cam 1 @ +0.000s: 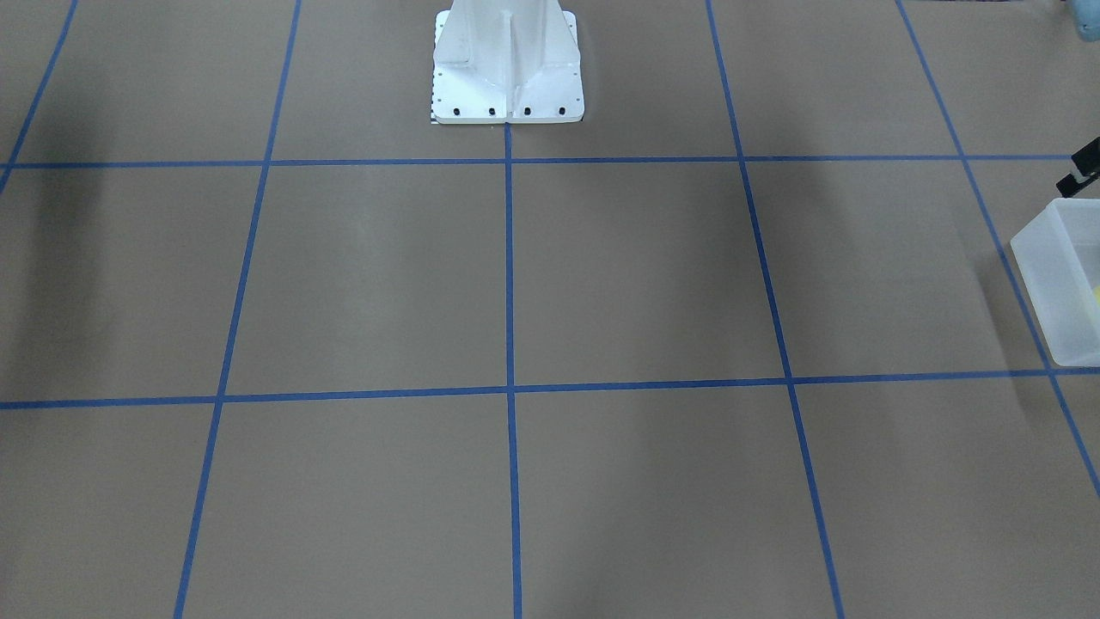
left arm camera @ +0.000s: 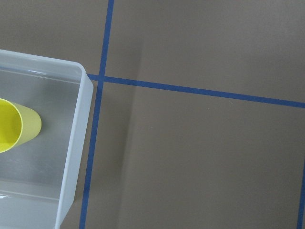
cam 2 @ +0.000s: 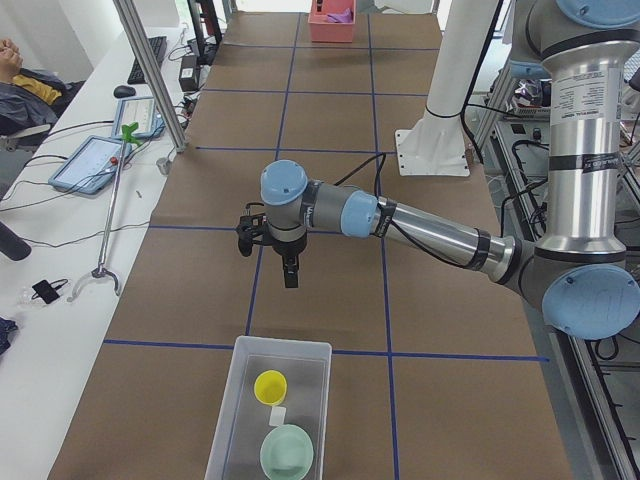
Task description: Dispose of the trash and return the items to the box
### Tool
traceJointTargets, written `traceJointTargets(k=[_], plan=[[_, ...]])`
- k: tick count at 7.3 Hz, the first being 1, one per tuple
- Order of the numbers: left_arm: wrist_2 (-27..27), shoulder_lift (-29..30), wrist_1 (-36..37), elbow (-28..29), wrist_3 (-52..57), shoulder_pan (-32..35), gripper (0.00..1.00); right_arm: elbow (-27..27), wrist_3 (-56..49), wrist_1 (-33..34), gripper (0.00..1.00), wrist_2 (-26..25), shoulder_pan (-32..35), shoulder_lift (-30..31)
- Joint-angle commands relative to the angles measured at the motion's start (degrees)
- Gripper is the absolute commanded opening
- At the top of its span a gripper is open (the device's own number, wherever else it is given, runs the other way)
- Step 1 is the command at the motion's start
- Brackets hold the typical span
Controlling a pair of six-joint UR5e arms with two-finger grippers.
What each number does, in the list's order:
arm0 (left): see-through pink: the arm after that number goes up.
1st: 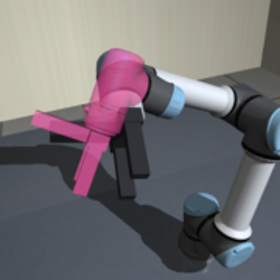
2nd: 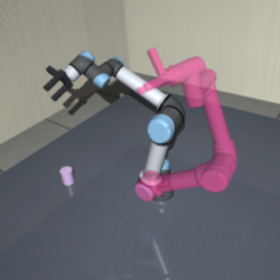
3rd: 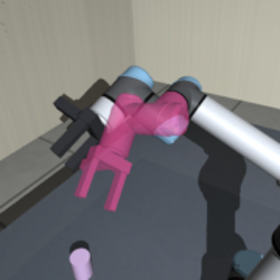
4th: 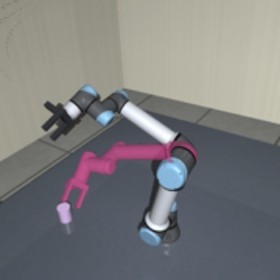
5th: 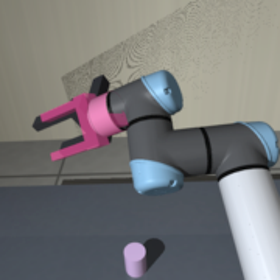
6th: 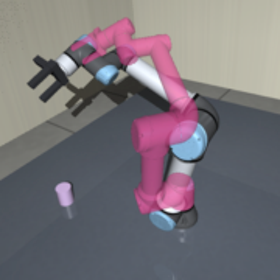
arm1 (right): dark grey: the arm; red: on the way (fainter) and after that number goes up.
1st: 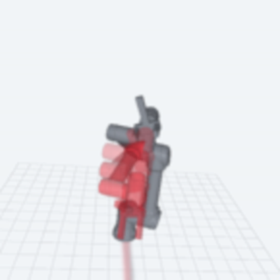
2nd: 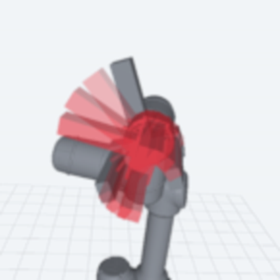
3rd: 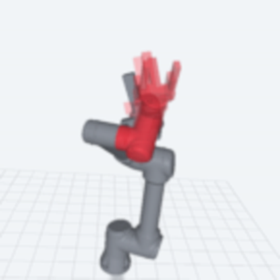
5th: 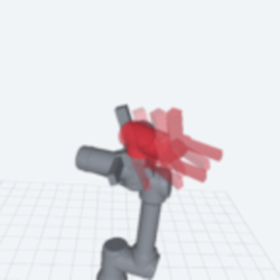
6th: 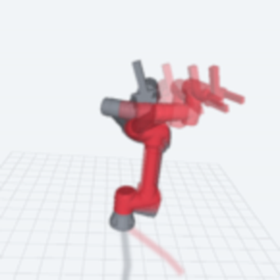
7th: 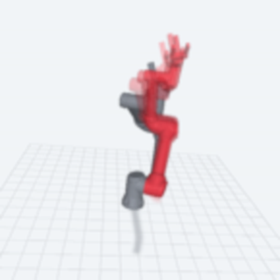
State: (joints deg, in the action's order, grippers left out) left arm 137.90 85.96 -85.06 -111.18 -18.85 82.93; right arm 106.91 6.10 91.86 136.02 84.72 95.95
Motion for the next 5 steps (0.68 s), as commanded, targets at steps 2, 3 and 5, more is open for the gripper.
traceJointTargets(k=[2, 3, 5], plan=[[0.0, -0.6, -0.4, 0.0, 2.7, -0.1, 0.97, 0.0, 5.2, 0.1, 1.0, 2.2, 0.1, 0.9], [-0.1, -0.5, -0.4, 0.1, 2.8, -0.1, 0.97, 0.3, 7.6, 0.1, 1.0, 2.2, 0.1, 0.8], [-4.2, -0.4, -1.0, -0.3, 2.9, -0.1, 0.97, 0.2, 7.6, 0.1, 1.0, 2.1, 0.1, 0.9]])
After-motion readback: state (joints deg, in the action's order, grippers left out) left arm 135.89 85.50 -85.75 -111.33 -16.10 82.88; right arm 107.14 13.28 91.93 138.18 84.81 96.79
